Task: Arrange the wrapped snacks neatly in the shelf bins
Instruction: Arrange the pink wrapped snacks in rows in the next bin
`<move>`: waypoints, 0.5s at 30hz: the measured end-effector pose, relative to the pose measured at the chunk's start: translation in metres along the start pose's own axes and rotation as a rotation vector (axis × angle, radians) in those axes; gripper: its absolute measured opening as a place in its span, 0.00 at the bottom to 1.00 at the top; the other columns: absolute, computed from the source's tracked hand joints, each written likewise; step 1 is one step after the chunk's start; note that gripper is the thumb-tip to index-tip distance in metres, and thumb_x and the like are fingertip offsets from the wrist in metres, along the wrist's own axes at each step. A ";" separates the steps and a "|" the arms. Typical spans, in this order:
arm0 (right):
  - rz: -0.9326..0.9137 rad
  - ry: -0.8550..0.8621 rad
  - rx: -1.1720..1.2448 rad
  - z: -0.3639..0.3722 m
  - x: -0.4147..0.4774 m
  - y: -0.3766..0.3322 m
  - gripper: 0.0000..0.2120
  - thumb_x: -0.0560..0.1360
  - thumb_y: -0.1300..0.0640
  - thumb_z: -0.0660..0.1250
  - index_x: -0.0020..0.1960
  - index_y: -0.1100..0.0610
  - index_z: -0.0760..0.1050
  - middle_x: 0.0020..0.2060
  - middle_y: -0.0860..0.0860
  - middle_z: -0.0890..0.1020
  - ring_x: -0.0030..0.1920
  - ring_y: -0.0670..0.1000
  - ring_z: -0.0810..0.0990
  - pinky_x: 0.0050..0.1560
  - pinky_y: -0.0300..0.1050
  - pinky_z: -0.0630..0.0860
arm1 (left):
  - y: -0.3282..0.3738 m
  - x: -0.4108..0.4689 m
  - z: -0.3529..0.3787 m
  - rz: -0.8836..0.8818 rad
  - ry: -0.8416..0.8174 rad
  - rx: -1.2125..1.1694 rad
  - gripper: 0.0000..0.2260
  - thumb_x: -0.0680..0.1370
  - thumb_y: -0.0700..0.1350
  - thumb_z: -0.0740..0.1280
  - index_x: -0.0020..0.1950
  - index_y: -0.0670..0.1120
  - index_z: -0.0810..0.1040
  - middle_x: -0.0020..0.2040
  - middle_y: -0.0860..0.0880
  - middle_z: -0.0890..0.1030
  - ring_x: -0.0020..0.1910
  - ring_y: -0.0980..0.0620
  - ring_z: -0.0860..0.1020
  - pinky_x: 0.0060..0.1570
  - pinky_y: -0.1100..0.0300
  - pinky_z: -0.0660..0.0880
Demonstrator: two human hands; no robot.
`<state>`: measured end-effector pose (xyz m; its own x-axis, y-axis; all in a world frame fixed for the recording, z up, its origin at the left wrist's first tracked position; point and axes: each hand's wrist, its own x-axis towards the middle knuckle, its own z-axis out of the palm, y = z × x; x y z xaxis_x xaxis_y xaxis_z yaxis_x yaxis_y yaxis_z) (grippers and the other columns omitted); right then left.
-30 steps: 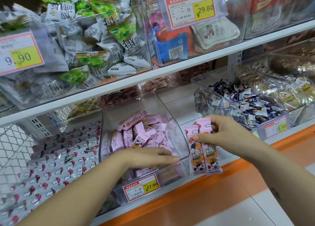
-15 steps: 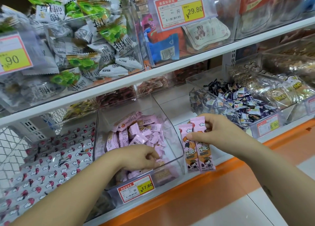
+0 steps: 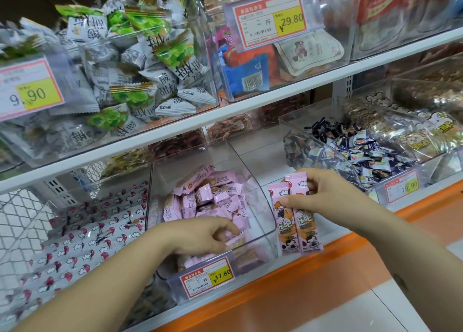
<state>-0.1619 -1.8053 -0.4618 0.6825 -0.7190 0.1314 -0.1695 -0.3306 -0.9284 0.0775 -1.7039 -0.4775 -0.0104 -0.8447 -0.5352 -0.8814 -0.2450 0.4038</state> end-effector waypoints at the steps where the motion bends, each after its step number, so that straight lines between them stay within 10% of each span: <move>1: -0.006 -0.002 0.004 0.000 -0.001 -0.001 0.08 0.71 0.56 0.72 0.46 0.51 0.74 0.21 0.30 0.72 0.26 0.28 0.71 0.28 0.23 0.65 | 0.000 0.000 0.002 0.002 0.014 0.001 0.18 0.78 0.44 0.64 0.67 0.54 0.69 0.47 0.53 0.73 0.32 0.59 0.69 0.30 0.69 0.68; 5: -0.017 -0.006 -0.004 0.001 -0.002 -0.002 0.08 0.71 0.58 0.72 0.48 0.54 0.76 0.21 0.33 0.73 0.25 0.33 0.72 0.29 0.24 0.66 | 0.001 -0.015 -0.015 0.075 0.151 -0.277 0.17 0.77 0.43 0.67 0.63 0.58 0.72 0.47 0.53 0.78 0.32 0.56 0.71 0.33 0.63 0.70; 9: -0.009 0.022 -0.032 0.002 -0.002 -0.004 0.11 0.70 0.54 0.73 0.38 0.47 0.70 0.21 0.35 0.72 0.25 0.32 0.70 0.28 0.25 0.66 | 0.002 -0.015 -0.042 0.070 0.627 -0.449 0.14 0.77 0.46 0.66 0.62 0.57 0.73 0.54 0.54 0.80 0.48 0.55 0.79 0.49 0.60 0.75; 15: -0.028 0.009 -0.044 0.002 -0.004 -0.010 0.14 0.72 0.57 0.71 0.35 0.48 0.67 0.18 0.31 0.70 0.24 0.29 0.69 0.27 0.23 0.65 | 0.013 0.017 -0.057 -0.140 0.926 -0.383 0.20 0.79 0.51 0.62 0.70 0.55 0.65 0.58 0.48 0.78 0.41 0.52 0.76 0.36 0.62 0.69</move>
<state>-0.1609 -1.7979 -0.4536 0.6812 -0.7143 0.1602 -0.1817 -0.3769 -0.9083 0.0927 -1.7488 -0.4392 0.5955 -0.7937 0.1242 -0.6339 -0.3693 0.6795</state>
